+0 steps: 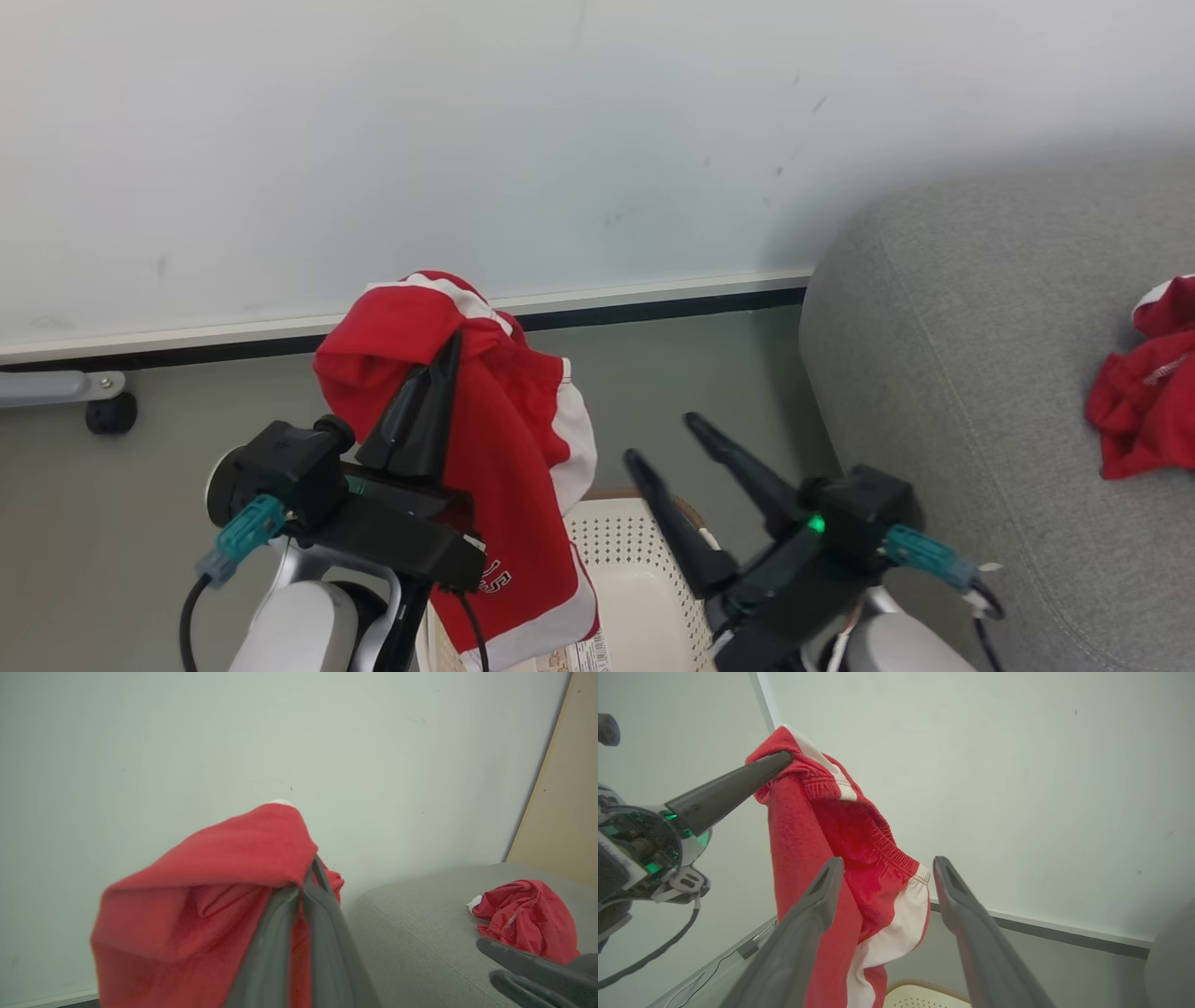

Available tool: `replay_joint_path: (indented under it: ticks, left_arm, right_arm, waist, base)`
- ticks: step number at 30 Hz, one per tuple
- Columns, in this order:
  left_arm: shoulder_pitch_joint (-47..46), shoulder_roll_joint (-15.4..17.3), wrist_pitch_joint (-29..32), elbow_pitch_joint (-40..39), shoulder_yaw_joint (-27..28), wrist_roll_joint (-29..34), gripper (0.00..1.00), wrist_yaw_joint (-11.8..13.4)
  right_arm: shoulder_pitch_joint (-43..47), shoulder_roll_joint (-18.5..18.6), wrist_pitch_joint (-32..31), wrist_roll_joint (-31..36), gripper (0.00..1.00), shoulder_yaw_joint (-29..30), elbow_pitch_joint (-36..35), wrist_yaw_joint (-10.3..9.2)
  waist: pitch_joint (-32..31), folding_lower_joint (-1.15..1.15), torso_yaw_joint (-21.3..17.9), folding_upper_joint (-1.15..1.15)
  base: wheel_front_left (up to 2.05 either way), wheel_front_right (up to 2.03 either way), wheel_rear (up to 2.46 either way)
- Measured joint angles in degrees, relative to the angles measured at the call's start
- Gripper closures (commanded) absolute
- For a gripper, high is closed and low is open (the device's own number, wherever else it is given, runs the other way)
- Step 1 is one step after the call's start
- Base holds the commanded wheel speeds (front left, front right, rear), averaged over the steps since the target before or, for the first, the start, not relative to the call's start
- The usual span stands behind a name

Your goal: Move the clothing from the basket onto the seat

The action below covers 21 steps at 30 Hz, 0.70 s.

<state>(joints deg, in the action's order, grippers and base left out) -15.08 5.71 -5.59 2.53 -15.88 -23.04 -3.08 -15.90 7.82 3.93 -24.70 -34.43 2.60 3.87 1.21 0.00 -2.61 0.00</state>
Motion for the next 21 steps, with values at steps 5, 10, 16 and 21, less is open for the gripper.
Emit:
replay_joint_path:
  ticks: [5, 10, 16, 21]
  left_arm:
    - [-0.10, -0.26, 0.53, -0.55, -0.78, 0.00, 1.00, -0.01]
    - [-0.41, -0.42, 1.03, -1.18, -1.65, 0.00, 1.00, -0.03]
    - [-0.92, -0.57, 1.20, -2.05, -2.50, 0.00, 1.00, -0.44]
    - [-0.92, -0.64, 1.21, -3.28, -3.11, 0.00, 1.00, -0.44]
  right_arm:
    - [-3.15, -2.25, -1.35, 0.03, 0.00, -3.90, 2.03, 1.27]
    - [-6.03, -3.03, -1.92, 0.01, 0.00, -6.71, 5.13, 2.04]
    - [-9.42, -3.56, -2.11, -0.47, 0.00, -9.05, 9.01, 2.48]
    - [-12.15, -3.80, -2.00, -1.27, 0.00, -10.45, 12.46, 2.70]
  waist:
    - [0.30, 0.00, 0.82, 0.00]
    - [0.53, 0.00, 1.57, 0.00]
    - [0.68, 0.00, 2.59, 0.00]
    - [0.82, 0.00, 2.93, 0.00]
  base:
    - [0.00, 0.00, 0.00]
    - [0.00, 0.00, 0.00]
    - [0.00, 0.00, 0.00]
    - [0.00, 0.00, 0.00]
